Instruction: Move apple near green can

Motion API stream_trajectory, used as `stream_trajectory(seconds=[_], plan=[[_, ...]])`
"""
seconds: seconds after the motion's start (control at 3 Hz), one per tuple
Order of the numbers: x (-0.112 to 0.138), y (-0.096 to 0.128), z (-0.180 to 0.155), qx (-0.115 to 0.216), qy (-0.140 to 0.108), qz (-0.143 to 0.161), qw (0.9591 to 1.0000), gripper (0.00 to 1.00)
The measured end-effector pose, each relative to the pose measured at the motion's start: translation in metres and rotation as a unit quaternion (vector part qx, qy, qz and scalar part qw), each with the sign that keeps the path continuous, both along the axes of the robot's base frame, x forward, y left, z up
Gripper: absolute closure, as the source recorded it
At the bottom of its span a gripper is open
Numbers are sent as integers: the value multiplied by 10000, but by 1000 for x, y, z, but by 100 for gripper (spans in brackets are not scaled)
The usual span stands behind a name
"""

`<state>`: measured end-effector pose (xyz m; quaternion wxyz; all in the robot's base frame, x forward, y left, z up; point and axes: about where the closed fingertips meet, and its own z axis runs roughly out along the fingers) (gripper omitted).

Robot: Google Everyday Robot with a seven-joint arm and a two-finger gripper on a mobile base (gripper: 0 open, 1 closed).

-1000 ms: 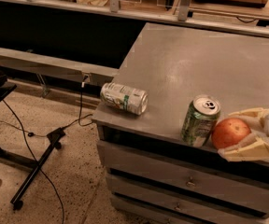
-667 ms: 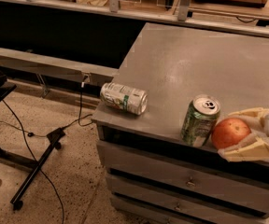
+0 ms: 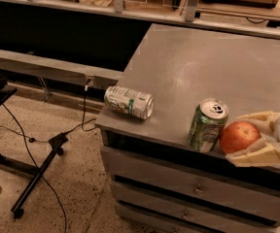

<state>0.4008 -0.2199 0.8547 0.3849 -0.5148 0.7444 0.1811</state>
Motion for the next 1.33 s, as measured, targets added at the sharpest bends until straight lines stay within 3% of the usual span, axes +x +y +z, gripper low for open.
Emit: stream_trajectory(seconds=[0.33,0.67,1.33], plan=[[22,-1,4,225,138,-30,9996,12],[30,2,8,278,145,-22,9995,0],[27,-8,16,455,77,213,9987,0]])
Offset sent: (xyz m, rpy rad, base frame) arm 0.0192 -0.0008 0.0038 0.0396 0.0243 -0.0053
